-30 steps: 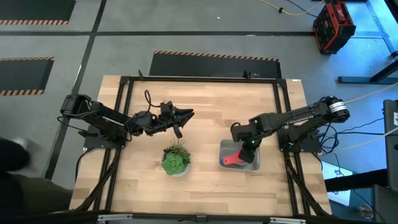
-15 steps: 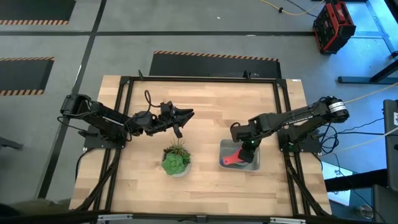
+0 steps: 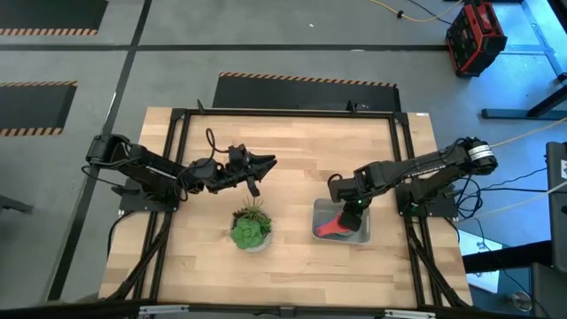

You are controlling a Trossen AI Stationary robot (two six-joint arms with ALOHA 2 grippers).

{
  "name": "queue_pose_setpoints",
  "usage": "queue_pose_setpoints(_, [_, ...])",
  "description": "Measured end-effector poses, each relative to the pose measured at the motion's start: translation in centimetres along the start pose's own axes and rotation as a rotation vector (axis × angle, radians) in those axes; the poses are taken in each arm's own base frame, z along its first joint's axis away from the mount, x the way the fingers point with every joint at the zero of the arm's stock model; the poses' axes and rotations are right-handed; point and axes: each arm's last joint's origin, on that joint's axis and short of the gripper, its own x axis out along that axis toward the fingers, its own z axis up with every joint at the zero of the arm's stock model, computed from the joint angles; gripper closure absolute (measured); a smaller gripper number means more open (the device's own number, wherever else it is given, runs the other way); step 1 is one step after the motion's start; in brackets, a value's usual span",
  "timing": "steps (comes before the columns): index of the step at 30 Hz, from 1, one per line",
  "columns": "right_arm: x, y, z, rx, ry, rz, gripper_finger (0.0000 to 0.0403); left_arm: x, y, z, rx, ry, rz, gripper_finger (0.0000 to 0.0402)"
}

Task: Nest measuring cups in basket
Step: Stack the red measuring cup on top of the blue measuring cup in the grey bin, then stack the green measuring cup on top of the orange measuring cup in the grey bin

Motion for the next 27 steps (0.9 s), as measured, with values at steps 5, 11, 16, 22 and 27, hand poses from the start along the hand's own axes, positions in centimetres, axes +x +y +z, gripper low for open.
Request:
queue_pose_setpoints(5, [0.0,0.0,0.0,-0.023,0.002,0.0,0.0309,0.0,0.0,0.0,0.0,0.0,0.0,0.0312])
queue_pose_setpoints(11, [-1.1,0.2,0.0,-0.026,0.009,0.02,0.0309,0.0,0.0,0.0,0.0,0.0,0.0,0.0312])
queue_pose_setpoints(16, [-3.2,-0.1,-0.3,-0.036,-0.021,0.043,0.0309,0.0,0.0,0.0,0.0,0.0,0.0,0.0312])
queue_pose_setpoints(22, [-5.4,-2.7,-1.1,0.028,-0.041,0.007,0.0309,0.0,0.0,0.0,-0.001,0.0,0.0,0.0312])
queue_pose_setpoints(27, [-6.9,-5.3,-1.8,0.064,-0.09,-0.133,0.0309,0.0,0.0,0.0,-0.001,0.0,0.0,0.0312])
